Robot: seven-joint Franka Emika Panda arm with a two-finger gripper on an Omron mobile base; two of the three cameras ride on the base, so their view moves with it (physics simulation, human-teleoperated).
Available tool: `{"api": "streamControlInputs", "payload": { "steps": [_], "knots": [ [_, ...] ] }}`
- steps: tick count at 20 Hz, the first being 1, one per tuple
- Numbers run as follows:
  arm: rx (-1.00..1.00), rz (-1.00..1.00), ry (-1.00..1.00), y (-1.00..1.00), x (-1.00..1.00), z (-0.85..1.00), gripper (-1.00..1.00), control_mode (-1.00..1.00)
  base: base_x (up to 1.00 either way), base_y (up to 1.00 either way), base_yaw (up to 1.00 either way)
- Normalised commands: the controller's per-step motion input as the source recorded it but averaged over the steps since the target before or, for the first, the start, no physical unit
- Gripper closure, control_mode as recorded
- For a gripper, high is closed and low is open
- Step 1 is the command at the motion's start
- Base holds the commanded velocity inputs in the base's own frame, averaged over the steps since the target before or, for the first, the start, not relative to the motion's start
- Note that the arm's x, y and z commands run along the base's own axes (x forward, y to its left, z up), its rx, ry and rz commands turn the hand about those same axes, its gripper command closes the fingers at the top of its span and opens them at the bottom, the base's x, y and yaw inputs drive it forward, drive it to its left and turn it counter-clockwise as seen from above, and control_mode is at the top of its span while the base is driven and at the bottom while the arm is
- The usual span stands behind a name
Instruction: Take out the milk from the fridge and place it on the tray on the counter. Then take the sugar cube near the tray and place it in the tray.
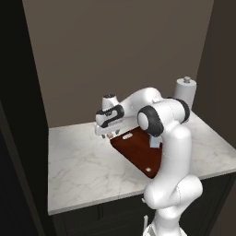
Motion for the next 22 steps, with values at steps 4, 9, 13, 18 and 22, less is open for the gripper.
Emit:
{"api": "streamControlInputs", "payload": {
  "steps": [4,9,13,18,22],
  "knots": [
    [0.00,0.00,0.00,0.00,0.16,-0.25,-1.00,-1.00,0.00,0.00,0.00],
    [0.00,0.00,0.00,0.00,0.13,-0.08,-1.00,-1.00,0.00,0.00,0.00],
    [0.00,0.00,0.00,0.00,0.05,-0.02,-1.00,-1.00,0.00,0.00,0.00],
    [0.00,0.00,0.00,0.00,0.00,-0.02,-1.00,-1.00,0.00,0.00,0.00],
    [0.00,0.00,0.00,0.00,0.00,0.00,1.00,-1.00,0.00,0.00,0.00]
  ]
}}
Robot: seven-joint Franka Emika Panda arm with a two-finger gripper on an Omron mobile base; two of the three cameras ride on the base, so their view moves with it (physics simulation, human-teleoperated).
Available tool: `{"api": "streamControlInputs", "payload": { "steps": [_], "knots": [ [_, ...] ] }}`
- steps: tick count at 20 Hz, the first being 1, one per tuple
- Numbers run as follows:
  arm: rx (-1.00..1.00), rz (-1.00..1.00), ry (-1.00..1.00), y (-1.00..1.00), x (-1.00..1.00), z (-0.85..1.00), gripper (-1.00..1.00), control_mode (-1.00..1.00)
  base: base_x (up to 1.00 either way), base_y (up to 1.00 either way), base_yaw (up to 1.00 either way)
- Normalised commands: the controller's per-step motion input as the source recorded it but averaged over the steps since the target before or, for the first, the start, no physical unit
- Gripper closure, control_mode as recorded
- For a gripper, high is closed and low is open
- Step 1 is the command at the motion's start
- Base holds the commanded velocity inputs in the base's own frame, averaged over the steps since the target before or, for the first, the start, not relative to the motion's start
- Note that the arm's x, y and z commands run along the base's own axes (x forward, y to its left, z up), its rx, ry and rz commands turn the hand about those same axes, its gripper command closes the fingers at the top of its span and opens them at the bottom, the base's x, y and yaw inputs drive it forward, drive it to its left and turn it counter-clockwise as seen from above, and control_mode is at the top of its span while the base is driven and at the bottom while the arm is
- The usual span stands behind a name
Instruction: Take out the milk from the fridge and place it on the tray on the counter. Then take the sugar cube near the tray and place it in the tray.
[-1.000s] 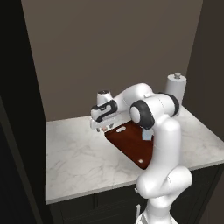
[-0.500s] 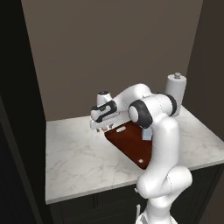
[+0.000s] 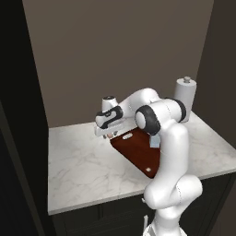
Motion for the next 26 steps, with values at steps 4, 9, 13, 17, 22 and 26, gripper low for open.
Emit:
{"api": "streamControlInputs", "payload": {
  "steps": [4,9,13,17,22,26],
  "knots": [
    [0.00,0.00,0.00,0.00,0.00,0.00,1.00,-1.00,0.00,0.00,0.00],
    [0.00,0.00,0.00,0.02,0.00,0.00,1.00,-1.00,0.00,0.00,0.00],
    [0.00,0.00,-0.03,0.19,-0.16,0.54,1.00,-1.00,0.00,0.00,0.00],
    [0.00,0.00,0.00,0.01,-0.19,0.69,1.00,-1.00,0.00,0.00,0.00],
    [0.00,-0.04,-0.04,-0.32,-0.63,0.36,1.00,-1.00,0.00,0.00,0.00],
    [0.00,-0.14,-0.09,-0.40,-0.92,0.02,1.00,-1.00,0.00,0.00,0.00]
  ]
}}
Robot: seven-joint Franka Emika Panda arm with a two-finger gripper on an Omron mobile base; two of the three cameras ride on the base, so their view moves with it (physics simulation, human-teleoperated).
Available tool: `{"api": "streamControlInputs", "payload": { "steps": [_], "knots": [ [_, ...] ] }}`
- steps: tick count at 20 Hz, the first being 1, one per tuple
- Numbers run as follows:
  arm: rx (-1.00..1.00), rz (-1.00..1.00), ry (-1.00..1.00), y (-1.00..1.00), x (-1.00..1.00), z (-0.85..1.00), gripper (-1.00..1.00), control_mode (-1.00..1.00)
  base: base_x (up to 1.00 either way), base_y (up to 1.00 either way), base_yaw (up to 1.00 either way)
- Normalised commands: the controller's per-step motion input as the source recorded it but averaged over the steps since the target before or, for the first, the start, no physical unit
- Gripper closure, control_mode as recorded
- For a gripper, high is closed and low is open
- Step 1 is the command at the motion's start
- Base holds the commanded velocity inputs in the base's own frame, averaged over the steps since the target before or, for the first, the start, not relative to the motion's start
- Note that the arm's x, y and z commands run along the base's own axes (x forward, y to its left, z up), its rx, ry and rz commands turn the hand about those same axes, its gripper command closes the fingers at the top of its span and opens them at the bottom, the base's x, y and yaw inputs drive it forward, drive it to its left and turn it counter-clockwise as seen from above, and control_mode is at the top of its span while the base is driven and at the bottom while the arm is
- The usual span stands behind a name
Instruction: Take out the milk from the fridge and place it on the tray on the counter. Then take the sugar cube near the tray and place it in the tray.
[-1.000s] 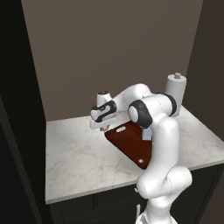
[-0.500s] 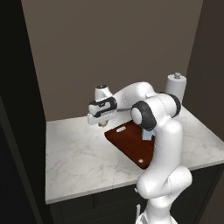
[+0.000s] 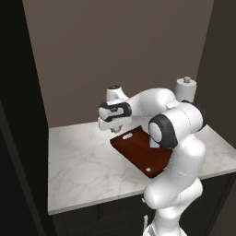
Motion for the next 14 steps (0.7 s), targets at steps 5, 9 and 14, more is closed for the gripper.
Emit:
{"api": "streamControlInputs", "payload": {
  "steps": [5,9,14],
  "knots": [
    [0.00,-0.15,-0.10,-0.35,-0.76,0.00,1.00,-1.00,0.00,0.00,0.00],
    [0.03,-0.13,-0.11,-0.30,-0.34,0.00,1.00,-1.00,0.00,0.00,0.00],
    [0.00,-0.10,0.00,-0.31,-0.04,-0.03,1.00,-1.00,0.00,0.00,0.00]
  ]
}}
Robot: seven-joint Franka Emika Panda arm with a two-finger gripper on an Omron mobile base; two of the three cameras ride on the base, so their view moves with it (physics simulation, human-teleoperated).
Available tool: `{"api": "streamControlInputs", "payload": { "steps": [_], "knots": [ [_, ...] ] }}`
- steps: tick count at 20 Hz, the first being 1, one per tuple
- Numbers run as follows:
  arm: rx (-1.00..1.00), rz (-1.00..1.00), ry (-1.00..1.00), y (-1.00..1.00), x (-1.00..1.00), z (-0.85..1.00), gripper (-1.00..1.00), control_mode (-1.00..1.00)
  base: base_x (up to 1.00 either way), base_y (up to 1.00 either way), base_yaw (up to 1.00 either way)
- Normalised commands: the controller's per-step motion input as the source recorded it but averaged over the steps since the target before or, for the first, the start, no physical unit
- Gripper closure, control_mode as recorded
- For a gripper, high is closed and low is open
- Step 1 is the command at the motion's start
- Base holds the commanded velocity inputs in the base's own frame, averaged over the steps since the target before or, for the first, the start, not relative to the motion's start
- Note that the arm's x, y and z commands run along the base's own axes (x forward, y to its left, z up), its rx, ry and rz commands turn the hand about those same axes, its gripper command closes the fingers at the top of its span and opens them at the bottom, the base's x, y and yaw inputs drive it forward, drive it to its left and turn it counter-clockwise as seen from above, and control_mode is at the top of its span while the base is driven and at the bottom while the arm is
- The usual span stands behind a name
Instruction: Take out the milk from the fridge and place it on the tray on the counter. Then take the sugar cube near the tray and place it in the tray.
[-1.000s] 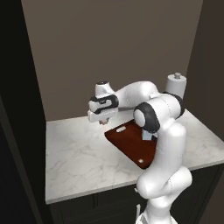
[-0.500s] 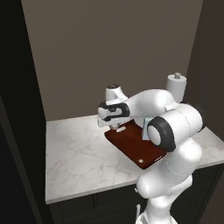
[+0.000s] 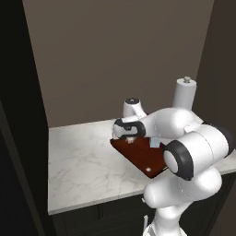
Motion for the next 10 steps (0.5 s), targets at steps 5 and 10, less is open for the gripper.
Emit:
{"api": "streamControlInputs", "payload": {
  "steps": [5,10],
  "knots": [
    [0.00,-0.02,0.00,-0.09,0.00,-0.13,1.00,-1.00,0.00,0.00,0.00],
    [0.00,0.00,0.00,0.00,0.00,-0.19,1.00,-1.00,0.00,0.00,0.00]
  ]
}}
